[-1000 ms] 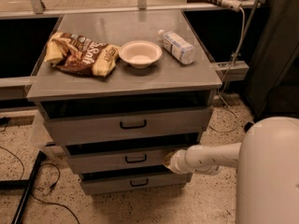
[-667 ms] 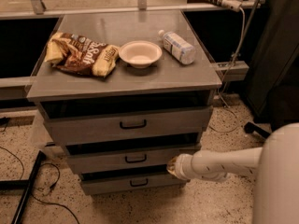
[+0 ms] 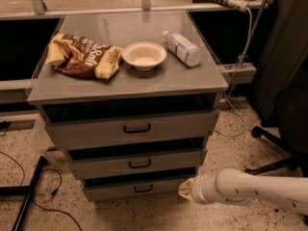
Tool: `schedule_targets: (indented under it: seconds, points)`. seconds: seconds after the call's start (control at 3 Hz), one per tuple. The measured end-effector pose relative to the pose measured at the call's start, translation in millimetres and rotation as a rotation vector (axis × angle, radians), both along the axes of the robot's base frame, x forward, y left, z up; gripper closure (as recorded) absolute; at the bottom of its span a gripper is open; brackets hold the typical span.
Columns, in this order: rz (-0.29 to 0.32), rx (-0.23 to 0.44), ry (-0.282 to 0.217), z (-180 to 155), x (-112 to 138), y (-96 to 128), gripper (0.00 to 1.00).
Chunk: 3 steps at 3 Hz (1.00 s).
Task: Close middle drawer
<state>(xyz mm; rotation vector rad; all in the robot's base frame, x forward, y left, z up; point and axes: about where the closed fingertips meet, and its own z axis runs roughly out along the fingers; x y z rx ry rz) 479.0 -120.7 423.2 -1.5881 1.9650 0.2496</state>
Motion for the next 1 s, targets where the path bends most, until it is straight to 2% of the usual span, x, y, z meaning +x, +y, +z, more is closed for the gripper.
schedule_targets:
  seconds: [1.0]
  points:
    - [0.0,0.0,0.0,0.0,0.0,0.0,0.12]
